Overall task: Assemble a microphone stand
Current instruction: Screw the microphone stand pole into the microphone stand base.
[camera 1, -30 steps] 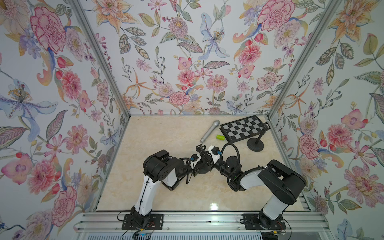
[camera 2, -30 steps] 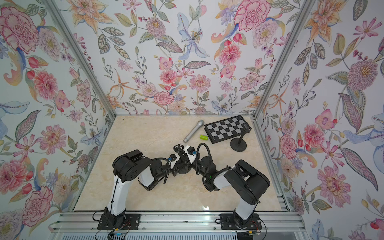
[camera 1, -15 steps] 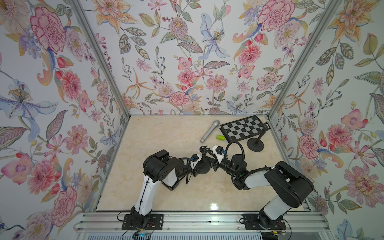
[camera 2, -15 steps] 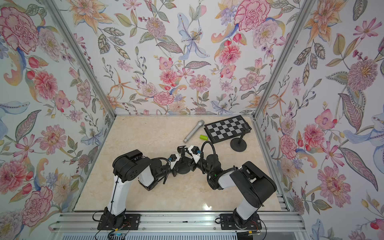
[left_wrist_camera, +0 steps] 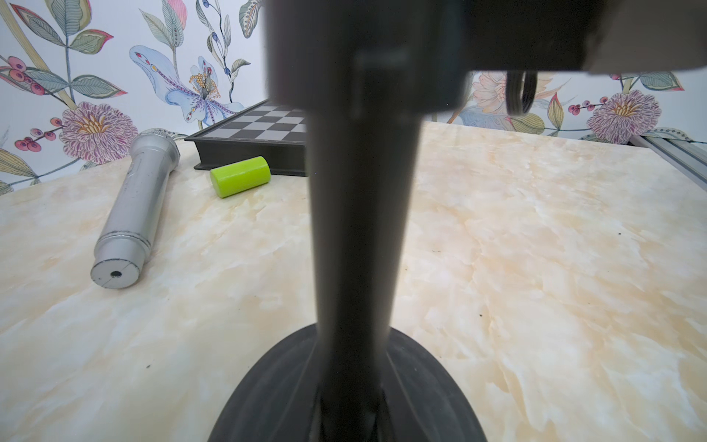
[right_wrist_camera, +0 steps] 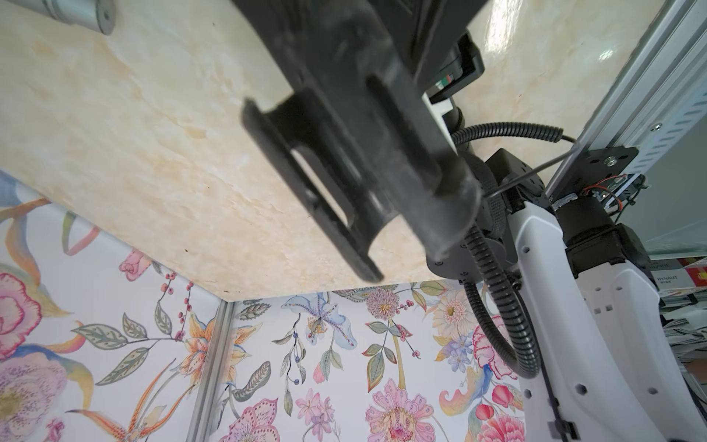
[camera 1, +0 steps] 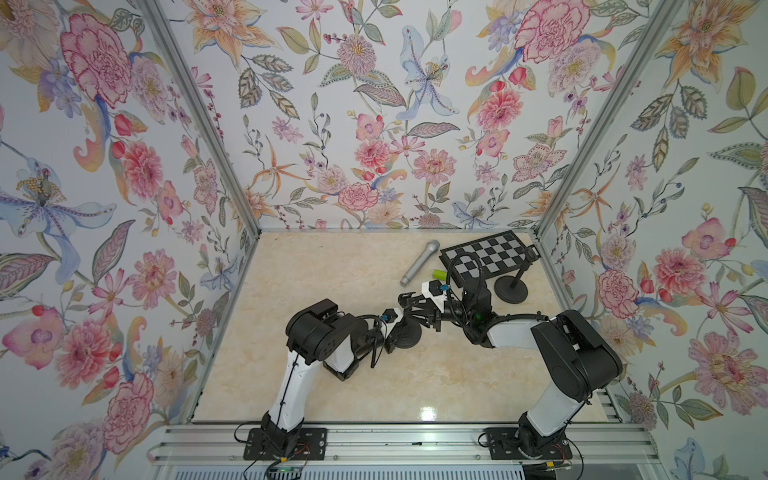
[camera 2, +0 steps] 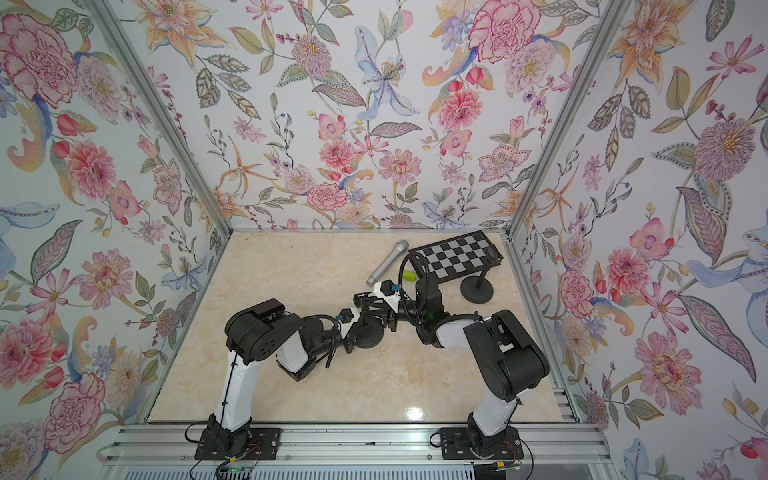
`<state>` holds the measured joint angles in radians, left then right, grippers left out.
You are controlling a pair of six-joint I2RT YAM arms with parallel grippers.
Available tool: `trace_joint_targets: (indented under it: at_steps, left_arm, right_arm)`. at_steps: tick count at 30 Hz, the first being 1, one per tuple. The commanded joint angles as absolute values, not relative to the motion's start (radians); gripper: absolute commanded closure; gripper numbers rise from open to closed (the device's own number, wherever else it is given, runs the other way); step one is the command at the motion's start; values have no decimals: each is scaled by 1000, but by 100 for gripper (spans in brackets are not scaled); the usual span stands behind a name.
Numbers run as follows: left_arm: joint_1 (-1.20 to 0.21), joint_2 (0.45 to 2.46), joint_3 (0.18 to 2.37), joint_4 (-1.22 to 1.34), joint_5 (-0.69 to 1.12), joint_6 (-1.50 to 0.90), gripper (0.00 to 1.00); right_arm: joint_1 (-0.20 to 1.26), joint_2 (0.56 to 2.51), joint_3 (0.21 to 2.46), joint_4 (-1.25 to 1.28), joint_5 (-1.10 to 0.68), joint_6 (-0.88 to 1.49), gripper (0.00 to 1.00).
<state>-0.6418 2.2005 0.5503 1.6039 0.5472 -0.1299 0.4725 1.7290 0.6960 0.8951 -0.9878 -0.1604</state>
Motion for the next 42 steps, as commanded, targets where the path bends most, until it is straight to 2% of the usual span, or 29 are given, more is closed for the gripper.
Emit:
trace_joint_targets:
  at_steps: [1,4,6,9,10,12,13,14,18,21,23,27,29,31,38,42]
  left_arm:
    - [-634,2262,531,1842,556,-114,80]
    - [-633,2247,522,1841,518,-125,73]
    - [-628,2238,518,1841,475,-138,71]
    - [-627,2250,526,1840,465,-178,70]
    - [-630,2241,520,1840,445,-175,70]
    - [-638,2231,509,1841,405,-155,69]
    - [-642,2239,509,1841,397,-155,69]
    - [-647,2248,510,1841,393,-156,69]
    - [-657,2237,512,1841,375,-134,69]
    - [-657,2266,526,1841,399,-144,73]
    - [-662,2254,517,1841,401,-123,74]
    - [-662,2260,515,1840,429,-109,75]
    - [-664,2249,503,1840,439,-91,76]
    - [-663,2230,491,1840,438,-68,76]
    - [-660,2225,477,1840,466,-52,76]
    - [-660,2230,483,1841,490,-59,77]
  right_arm:
    - [459,1760,711,893,-1037,-179,80]
    - [459,1750,659,1025,-915,-104,100]
    - [486,1752,586,1168,-670,-8,100]
    - [619,1743,448,1317,-85,88,100]
    - [706,1738,420,1320,76,78,100]
    - [833,1749,416,1293,294,67,100]
    - [868,1764,420,1293,332,85,100]
    - [891,1781,422,1309,331,110,100]
    - [893,1781,423,1335,148,81,99]
    - [821,1717,415,1316,-74,-27,66]
    - [736,1660,422,1245,-273,-56,58]
    - [574,1588,477,1050,-680,-143,52]
    - [545,1567,517,930,-799,-207,50]
    - [543,1562,550,846,-825,-281,49]
    - [527,1653,619,921,-848,-255,50]
    - [522,1684,637,957,-861,-230,58]
